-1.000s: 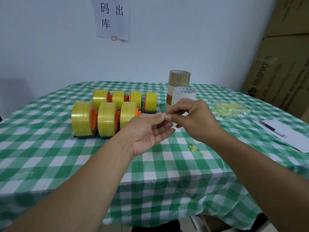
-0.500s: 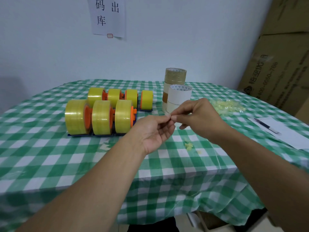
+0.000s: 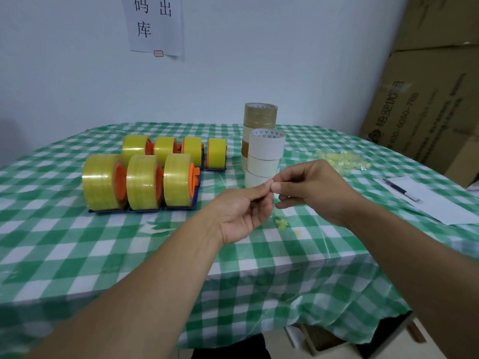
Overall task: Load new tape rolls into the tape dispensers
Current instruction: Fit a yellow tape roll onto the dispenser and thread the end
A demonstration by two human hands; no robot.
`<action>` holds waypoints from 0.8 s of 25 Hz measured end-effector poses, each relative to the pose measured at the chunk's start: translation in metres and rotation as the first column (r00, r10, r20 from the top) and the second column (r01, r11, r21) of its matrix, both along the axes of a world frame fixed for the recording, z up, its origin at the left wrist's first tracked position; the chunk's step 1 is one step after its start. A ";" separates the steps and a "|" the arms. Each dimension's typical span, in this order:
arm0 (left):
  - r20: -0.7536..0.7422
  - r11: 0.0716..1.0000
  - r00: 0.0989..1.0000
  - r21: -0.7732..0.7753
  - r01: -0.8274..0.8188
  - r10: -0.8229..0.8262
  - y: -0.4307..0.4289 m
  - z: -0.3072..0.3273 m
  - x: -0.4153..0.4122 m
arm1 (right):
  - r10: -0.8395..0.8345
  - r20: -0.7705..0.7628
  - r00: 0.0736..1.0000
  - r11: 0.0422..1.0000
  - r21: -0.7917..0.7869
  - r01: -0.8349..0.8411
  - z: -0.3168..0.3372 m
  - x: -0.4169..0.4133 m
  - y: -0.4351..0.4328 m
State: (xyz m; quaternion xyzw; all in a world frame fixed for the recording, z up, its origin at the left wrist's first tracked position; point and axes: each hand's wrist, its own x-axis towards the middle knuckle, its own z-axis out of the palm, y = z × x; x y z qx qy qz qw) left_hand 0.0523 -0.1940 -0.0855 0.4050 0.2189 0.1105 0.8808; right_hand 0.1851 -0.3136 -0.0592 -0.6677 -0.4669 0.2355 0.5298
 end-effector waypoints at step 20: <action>-0.416 0.294 0.885 0.890 0.348 0.210 -0.007 -0.015 0.051 | 0.035 0.406 0.913 0.860 -0.477 0.179 -0.011 0.024 0.003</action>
